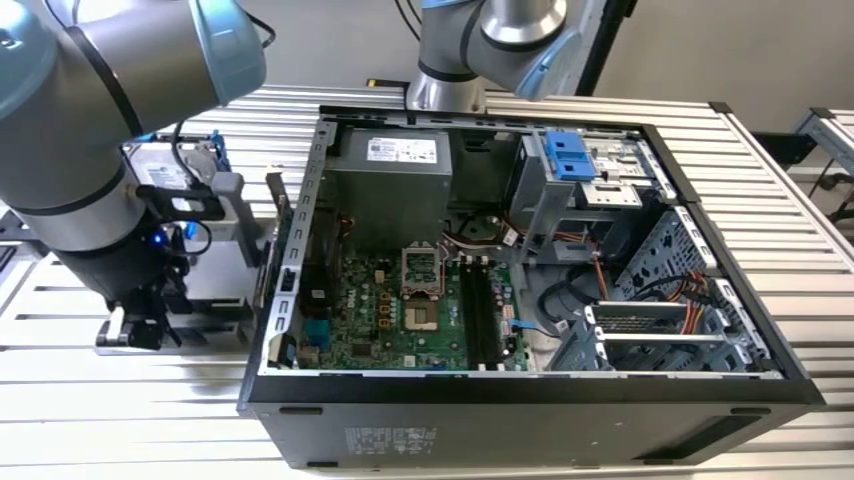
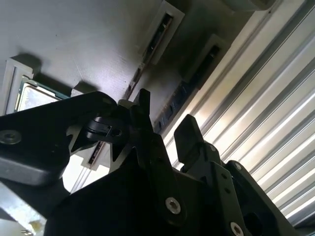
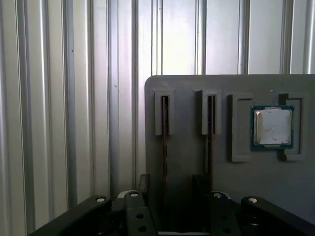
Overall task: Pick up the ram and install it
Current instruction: 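Pick up the ram and move it above insertion slot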
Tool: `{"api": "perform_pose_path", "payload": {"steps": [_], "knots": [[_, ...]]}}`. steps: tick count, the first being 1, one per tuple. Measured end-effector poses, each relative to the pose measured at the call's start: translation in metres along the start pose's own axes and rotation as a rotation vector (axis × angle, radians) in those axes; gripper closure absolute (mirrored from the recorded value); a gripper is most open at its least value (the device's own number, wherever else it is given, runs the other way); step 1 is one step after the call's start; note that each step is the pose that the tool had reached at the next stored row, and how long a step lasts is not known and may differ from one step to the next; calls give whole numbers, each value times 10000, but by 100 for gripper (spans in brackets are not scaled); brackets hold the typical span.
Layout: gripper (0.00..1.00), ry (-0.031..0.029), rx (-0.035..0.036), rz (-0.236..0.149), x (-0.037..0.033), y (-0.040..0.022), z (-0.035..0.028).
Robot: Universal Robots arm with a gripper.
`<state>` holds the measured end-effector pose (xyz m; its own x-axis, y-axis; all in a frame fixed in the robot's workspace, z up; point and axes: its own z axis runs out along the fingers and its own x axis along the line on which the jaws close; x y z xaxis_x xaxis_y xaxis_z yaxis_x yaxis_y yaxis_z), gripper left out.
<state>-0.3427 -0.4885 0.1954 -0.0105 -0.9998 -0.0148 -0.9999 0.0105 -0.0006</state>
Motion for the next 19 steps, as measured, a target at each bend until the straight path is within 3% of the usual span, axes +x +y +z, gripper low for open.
{"api": "perform_pose_path", "payload": {"steps": [19], "knots": [[0, 20, -1, 10, 27, 0, 33]]}}
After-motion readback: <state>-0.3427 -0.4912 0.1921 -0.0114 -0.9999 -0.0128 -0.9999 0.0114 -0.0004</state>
